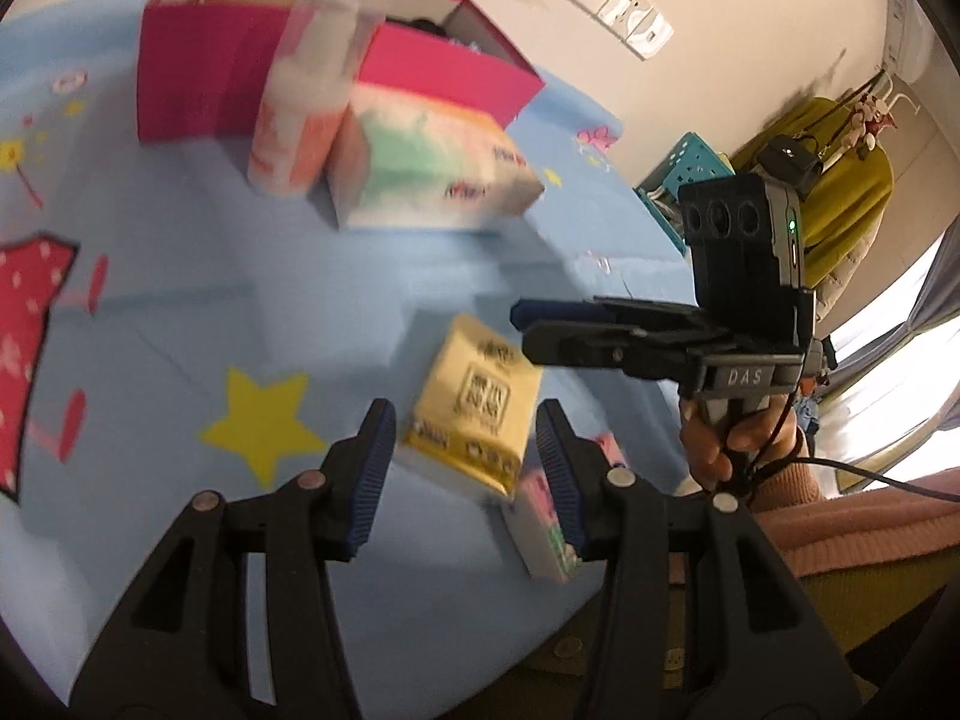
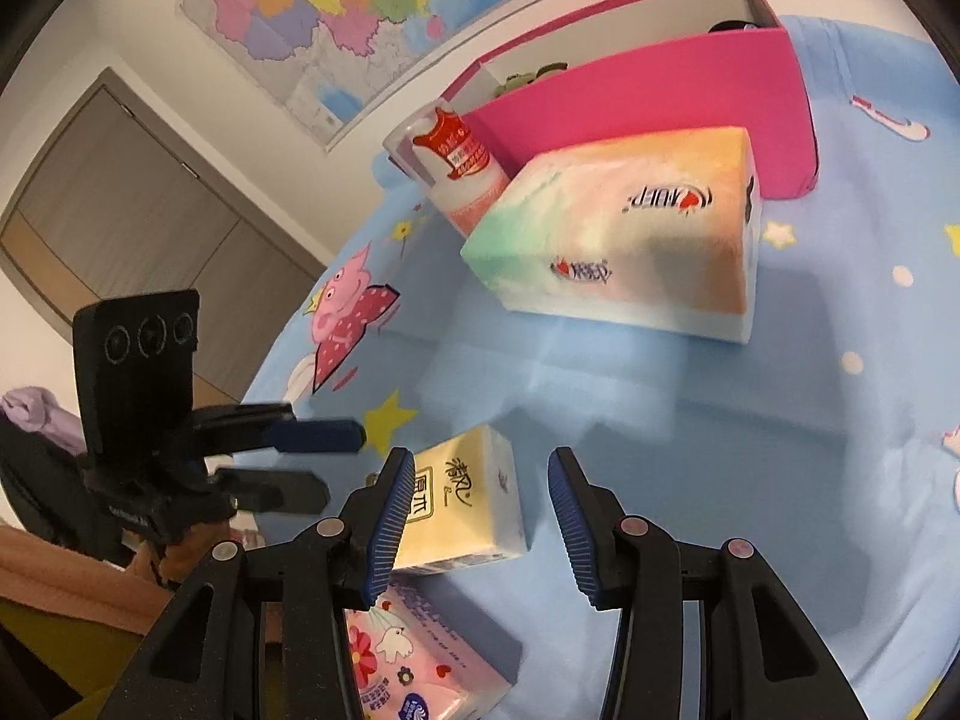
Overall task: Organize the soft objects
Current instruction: 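Reach the right gripper to the yellow tissue pack and close on it, then lift the yellow tissue pack with the right gripper toward the pink box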
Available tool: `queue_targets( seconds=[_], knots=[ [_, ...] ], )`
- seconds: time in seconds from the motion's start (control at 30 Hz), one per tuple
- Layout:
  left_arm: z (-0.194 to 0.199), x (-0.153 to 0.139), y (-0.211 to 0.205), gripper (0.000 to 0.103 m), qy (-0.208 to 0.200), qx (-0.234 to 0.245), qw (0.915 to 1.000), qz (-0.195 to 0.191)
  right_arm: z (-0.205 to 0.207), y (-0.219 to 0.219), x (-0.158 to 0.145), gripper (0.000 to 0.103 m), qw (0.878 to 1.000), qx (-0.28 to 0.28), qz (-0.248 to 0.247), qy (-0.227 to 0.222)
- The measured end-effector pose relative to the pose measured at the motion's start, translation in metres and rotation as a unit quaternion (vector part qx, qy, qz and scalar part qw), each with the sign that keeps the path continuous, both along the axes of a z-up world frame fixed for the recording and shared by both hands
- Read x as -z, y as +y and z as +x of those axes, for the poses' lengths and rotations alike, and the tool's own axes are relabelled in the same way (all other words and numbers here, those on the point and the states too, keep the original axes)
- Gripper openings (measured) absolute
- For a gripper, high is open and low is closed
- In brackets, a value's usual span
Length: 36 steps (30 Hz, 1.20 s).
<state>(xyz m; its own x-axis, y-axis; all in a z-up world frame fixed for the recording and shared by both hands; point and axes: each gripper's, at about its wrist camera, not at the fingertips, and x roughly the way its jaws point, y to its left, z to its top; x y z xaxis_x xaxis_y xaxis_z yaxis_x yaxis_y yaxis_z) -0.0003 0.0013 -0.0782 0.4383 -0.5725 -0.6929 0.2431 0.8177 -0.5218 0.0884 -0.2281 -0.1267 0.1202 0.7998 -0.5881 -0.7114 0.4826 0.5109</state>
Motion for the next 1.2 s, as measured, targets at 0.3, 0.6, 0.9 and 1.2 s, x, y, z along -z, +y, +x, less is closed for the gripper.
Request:
queue_targets(
  seconds=[0.3,0.6,0.9,1.2],
  knots=[
    [-0.008,0.012,-0.005,0.05,0.03,-0.011,0.9995,-0.004,-0.008,0.009,0.006,0.047,1.0,-0.006,-0.007,-0.003],
    [-0.003,0.015,-0.02,0.036,0.036,-0.002,0.9991,0.021,-0.007,0.009,0.012,0.047,1.0,0.007,-0.002,0.002],
    [0.021,0.007,-0.03,0.031,0.018,0.001,0.9984,0.054,-0.009,0.001,0.009,0.037,1.0,0.021,-0.001,-0.007],
    [0.05,0.005,-0.036,0.031,0.004,-0.005,0.9976,0.068,0.0,-0.015,0.01,0.037,0.998,0.056,0.004,0.005]
  ],
)
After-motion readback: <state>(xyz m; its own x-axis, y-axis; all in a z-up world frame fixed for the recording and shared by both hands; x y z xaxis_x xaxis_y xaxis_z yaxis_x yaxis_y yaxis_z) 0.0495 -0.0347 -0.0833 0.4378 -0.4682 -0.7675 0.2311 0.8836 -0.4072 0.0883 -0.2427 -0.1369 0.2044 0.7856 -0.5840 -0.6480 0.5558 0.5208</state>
